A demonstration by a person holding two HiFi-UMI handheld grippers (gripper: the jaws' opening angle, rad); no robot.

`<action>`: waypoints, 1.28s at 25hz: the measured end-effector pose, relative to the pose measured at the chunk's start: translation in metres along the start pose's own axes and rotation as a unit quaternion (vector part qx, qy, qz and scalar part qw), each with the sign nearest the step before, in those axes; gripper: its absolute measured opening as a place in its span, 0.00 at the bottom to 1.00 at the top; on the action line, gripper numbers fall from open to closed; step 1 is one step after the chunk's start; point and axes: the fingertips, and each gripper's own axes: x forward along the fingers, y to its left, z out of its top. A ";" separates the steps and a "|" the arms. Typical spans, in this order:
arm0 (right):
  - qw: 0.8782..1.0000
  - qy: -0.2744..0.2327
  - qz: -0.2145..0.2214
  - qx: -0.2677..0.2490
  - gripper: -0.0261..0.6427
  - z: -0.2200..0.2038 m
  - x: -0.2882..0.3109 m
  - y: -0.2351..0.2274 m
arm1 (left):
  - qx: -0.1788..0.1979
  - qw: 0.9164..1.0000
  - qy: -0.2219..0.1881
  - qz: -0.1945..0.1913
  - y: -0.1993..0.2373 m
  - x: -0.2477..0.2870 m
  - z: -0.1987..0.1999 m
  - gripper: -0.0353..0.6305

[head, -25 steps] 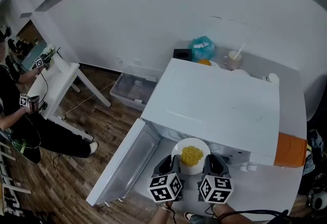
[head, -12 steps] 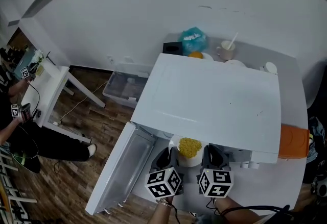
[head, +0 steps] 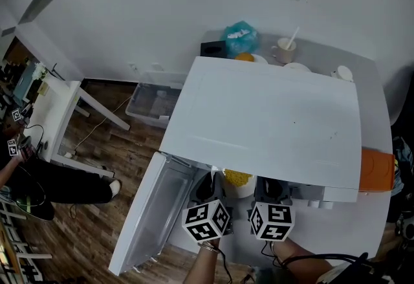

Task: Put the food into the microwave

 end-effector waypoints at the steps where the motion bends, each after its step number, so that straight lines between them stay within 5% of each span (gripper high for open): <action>1: 1.000 -0.003 -0.004 0.001 0.11 0.002 0.002 -0.001 | 0.003 1.000 -0.002 0.000 -0.001 0.003 0.002 0.16; 21: 0.999 -0.013 -0.045 0.005 0.11 0.015 0.031 -0.014 | 0.055 0.998 -0.018 -0.012 -0.009 0.044 0.020 0.16; 32: 0.998 -0.015 -0.060 -0.002 0.11 0.015 0.033 -0.015 | 0.038 0.999 -0.021 -0.005 -0.005 0.053 0.016 0.16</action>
